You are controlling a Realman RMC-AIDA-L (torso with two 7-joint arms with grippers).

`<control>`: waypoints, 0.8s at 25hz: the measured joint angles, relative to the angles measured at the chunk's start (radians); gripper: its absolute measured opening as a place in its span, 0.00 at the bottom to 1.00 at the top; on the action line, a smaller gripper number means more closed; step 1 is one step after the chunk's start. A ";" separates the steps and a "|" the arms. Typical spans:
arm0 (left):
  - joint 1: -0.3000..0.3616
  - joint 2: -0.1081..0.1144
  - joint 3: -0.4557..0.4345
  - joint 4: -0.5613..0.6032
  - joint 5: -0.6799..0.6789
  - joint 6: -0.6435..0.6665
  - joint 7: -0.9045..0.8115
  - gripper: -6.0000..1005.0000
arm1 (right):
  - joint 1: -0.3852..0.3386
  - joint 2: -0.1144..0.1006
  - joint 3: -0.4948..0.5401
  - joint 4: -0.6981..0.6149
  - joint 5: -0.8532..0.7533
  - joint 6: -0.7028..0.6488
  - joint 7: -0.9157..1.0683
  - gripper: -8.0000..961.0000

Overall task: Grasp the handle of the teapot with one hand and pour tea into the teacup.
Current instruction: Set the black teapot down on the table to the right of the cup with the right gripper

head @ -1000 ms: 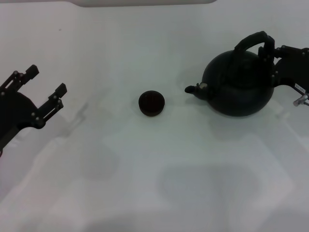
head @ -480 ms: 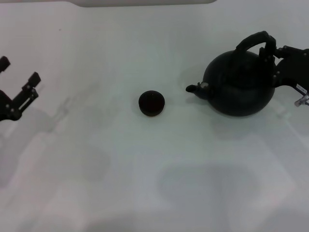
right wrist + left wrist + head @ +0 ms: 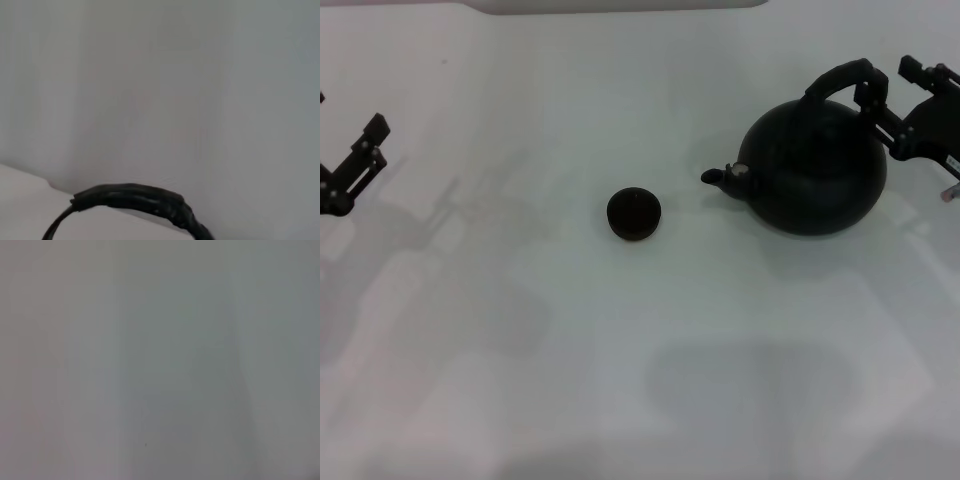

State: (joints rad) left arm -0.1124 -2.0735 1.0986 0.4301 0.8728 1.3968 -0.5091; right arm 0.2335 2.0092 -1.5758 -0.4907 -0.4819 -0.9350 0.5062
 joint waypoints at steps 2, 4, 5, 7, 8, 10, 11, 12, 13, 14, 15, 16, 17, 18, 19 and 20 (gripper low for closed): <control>-0.004 0.001 0.000 -0.003 0.000 -0.001 0.000 0.74 | 0.000 0.000 0.000 0.000 0.000 -0.002 0.000 0.48; -0.005 0.001 0.000 -0.003 0.000 -0.002 0.000 0.74 | 0.000 -0.001 0.001 0.000 0.000 -0.005 0.000 0.57; -0.005 0.001 0.000 -0.003 0.000 -0.002 0.001 0.74 | -0.002 -0.001 0.002 0.000 0.000 -0.009 0.000 0.61; -0.003 0.001 0.000 0.001 0.000 0.000 0.001 0.74 | -0.006 -0.002 0.011 -0.001 0.000 -0.030 0.002 0.69; 0.000 0.001 0.000 0.003 0.000 0.002 0.001 0.74 | -0.008 -0.003 0.019 -0.001 0.000 -0.047 0.003 0.77; 0.003 0.000 0.000 0.004 0.000 0.004 0.001 0.74 | -0.012 -0.004 0.030 0.000 -0.001 -0.075 0.006 0.85; 0.004 0.000 0.000 0.005 0.000 0.005 0.001 0.74 | -0.016 -0.004 0.034 0.000 -0.002 -0.086 0.006 0.85; 0.005 0.000 0.000 0.005 0.000 0.005 0.001 0.74 | -0.020 -0.005 0.037 0.001 -0.005 -0.095 0.007 0.85; 0.006 -0.001 0.000 0.005 0.000 0.006 0.002 0.74 | -0.025 -0.006 0.037 0.001 -0.006 -0.105 0.007 0.85; 0.007 -0.001 0.000 0.005 0.000 0.006 0.002 0.74 | -0.031 -0.007 0.037 0.002 -0.007 -0.119 0.007 0.85; 0.009 -0.001 0.000 0.005 0.000 0.007 0.002 0.74 | -0.036 -0.009 0.038 0.004 -0.008 -0.131 0.007 0.85; 0.009 -0.002 0.000 0.006 0.000 0.007 0.002 0.74 | -0.042 -0.010 0.038 0.006 -0.008 -0.150 0.008 0.85; 0.010 -0.002 0.000 0.006 -0.001 0.008 0.002 0.74 | -0.050 -0.011 0.038 0.007 -0.008 -0.165 0.008 0.85; 0.011 -0.002 0.000 0.006 -0.001 0.008 0.003 0.74 | -0.059 -0.012 0.038 0.007 -0.009 -0.179 0.009 0.85; 0.011 -0.002 0.000 0.006 -0.001 0.008 0.003 0.74 | -0.074 -0.015 0.038 0.009 -0.009 -0.207 0.008 0.85; 0.011 -0.002 0.000 0.006 -0.001 0.008 0.003 0.74 | -0.074 -0.015 0.038 0.009 -0.009 -0.207 0.008 0.85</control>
State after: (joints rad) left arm -0.1016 -2.0754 1.0983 0.4357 0.8718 1.4045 -0.5060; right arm 0.1597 1.9946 -1.5379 -0.4817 -0.4906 -1.1422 0.5147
